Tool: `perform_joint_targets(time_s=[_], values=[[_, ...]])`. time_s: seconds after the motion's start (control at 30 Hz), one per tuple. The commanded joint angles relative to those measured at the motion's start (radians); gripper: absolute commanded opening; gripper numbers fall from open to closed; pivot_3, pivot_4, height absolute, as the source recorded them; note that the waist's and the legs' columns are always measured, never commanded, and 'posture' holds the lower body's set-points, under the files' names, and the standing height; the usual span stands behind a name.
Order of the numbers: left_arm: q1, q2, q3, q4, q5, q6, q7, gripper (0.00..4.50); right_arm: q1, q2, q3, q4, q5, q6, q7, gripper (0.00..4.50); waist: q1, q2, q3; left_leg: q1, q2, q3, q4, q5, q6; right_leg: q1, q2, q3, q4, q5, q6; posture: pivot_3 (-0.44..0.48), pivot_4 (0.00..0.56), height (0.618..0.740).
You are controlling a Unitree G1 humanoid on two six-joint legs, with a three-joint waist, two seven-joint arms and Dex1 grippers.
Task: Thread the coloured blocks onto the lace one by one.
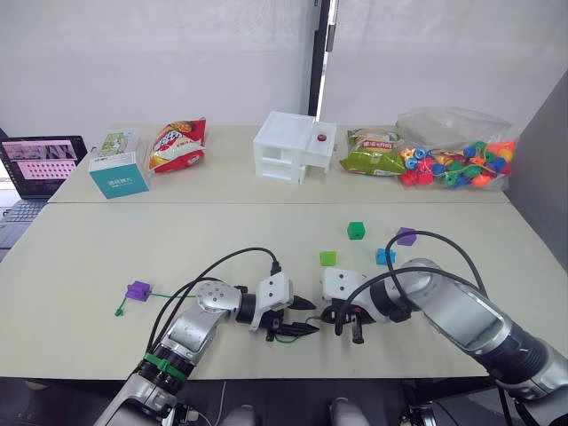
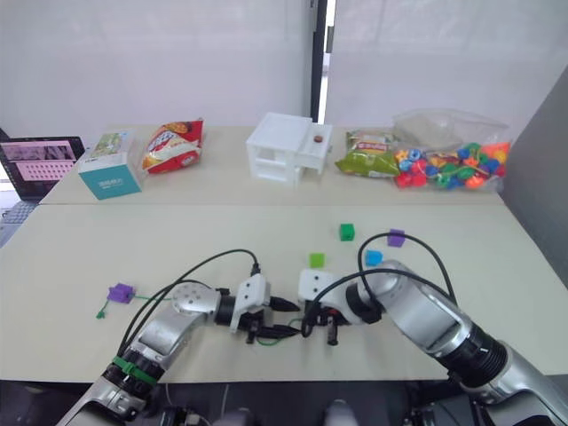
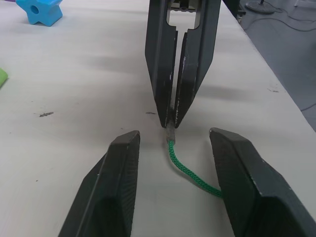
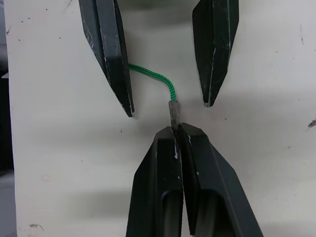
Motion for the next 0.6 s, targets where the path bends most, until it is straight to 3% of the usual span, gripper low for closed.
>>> perform_joint_targets(time_s=[0.03, 0.1, 0.13, 0.5, 0.57, 0.6], values=[[-0.001, -0.009, -0.013, -0.017, 0.006, 0.004, 0.001, 0.9, 0.008, -0.004, -0.003, -0.018, -0.007, -0.008, 0.001, 0.0, 0.0, 0.0, 0.0, 0.0, 0.0, 0.0, 0.0, 0.0, 0.0, 0.0, 0.0, 0.0, 0.0, 0.0, 0.0, 0.0, 0.15, 0.74], [0.0, -0.011, -0.016, -0.018, 0.009, 0.005, 0.0, 0.17, 0.009, -0.003, -0.003, -0.019, -0.007, -0.008, 0.001, 0.0, 0.0, 0.0, 0.0, 0.0, 0.0, 0.0, 0.0, 0.0, 0.0, 0.0, 0.0, 0.0, 0.0, 0.0, 0.0, 0.0, 0.15, 0.74], [0.001, -0.012, -0.016, -0.019, 0.009, 0.003, -0.001, 0.05, 0.01, -0.002, -0.004, -0.019, -0.007, -0.008, 0.001, 0.0, 0.0, 0.0, 0.0, 0.0, 0.0, 0.0, 0.0, 0.0, 0.0, 0.0, 0.0, 0.0, 0.0, 0.0, 0.0, 0.0, 0.15, 0.74], [-0.007, -0.028, -0.017, -0.002, 0.022, -0.006, 0.003, 0.05, 0.027, -0.036, -0.017, -0.04, -0.02, -0.013, 0.01, 0.0, 0.004, 0.0, -0.001, 0.0, 0.0, 0.0, 0.001, 0.0, 0.0, 0.001, 0.0, 0.0, 0.0, 0.0, 0.0, 0.0, 0.15, 0.74], [-0.008, -0.029, -0.018, -0.002, 0.023, -0.008, 0.003, 0.05, 0.046, -0.05, -0.07, -0.067, 0.024, 0.013, 0.019, 0.0, 0.008, 0.0, 0.0, 0.0, 0.0, 0.0, 0.001, 0.0, 0.0, 0.001, 0.0, 0.0, 0.0, 0.0, 0.0, 0.0, 0.15, 0.74], [-0.008, -0.03, -0.014, 0.0, 0.02, -0.011, 0.004, 0.02, 0.055, -0.066, -0.098, -0.079, 0.037, 0.014, 0.024, 0.32, 0.01, 0.0, 0.0, 0.0, 0.0, 0.0, 0.001, 0.0, 0.0, 0.001, 0.0, 0.0, -0.001, 0.0, 0.0, 0.0, 0.15, 0.74]])
